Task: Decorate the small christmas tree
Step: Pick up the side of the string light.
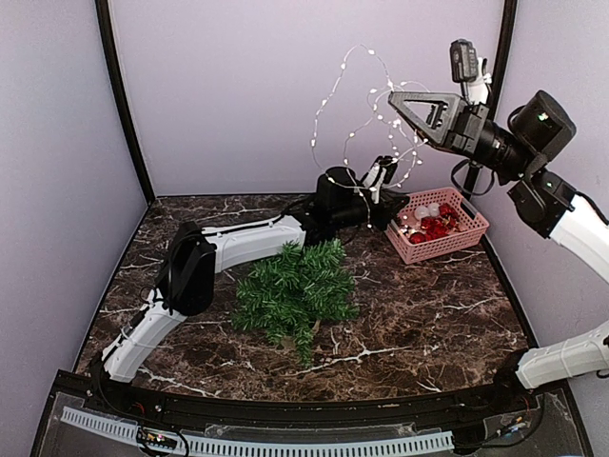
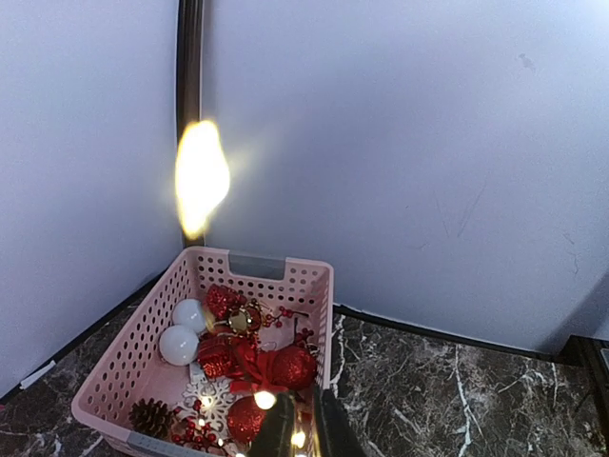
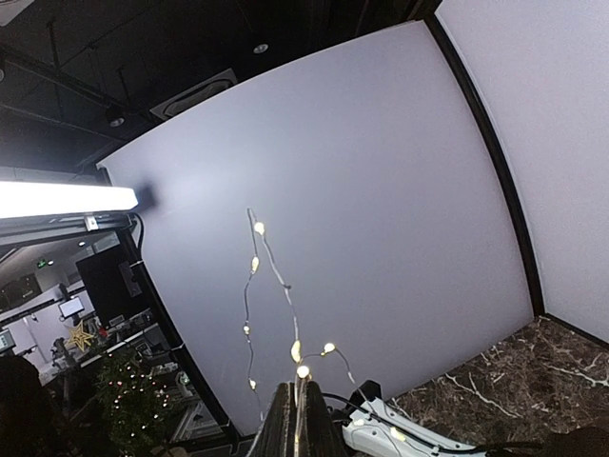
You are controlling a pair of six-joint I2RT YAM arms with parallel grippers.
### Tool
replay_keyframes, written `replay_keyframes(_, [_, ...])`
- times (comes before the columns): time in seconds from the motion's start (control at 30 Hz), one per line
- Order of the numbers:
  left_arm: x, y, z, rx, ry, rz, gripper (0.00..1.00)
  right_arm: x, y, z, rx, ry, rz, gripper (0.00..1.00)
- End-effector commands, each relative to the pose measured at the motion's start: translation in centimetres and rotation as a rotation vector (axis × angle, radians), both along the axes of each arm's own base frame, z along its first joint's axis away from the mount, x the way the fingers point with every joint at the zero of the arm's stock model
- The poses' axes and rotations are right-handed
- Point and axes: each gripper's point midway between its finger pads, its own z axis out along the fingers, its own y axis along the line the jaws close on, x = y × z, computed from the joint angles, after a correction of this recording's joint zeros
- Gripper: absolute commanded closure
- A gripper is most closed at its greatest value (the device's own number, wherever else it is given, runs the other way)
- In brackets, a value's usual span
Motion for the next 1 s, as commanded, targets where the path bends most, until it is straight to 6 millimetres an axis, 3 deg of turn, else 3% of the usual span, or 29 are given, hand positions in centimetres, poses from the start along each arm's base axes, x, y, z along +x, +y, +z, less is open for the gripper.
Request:
replay_keyframes(0.0, [-0.8,0.4,3.0,-0.047,-0.074,-0.001,0.95,0.2,-1.2,0.9,0.017,-0.039,-0.112,1.0])
replay_keyframes(0.1, [-1.2,1.3,6.3,-0.073,-0.126,0.011,1.0,1.5,-2.3,0.4,0.009,-0.024,-0.239,1.0])
replay_keyframes(0.27, [-2.3,3.0,12.4,-0.127,-0.241,0.029,1.0,2.7,-5.1,0.0,0.011,-0.02,-0.439,1.0])
replay_keyframes(0.4, [-2.6,4.2,16.2,-0.17,-0.324,0.066,1.0,3.4,-7.1,-0.4,0.015,-0.018,-0.569,1.0])
replay_keyframes(0.73, [-4.6,6.7,23.0,-0.243,-0.413,0.074,1.0,4.4,-10.5,-2.1,0.007,0.017,-0.759,1.0])
replay_keyframes(0.97, [-5.7,9.3,27.0,-0.246,-0.475,0.131,1.0,4.2,-10.8,-2.5,0.003,0.021,-0.767,1.0])
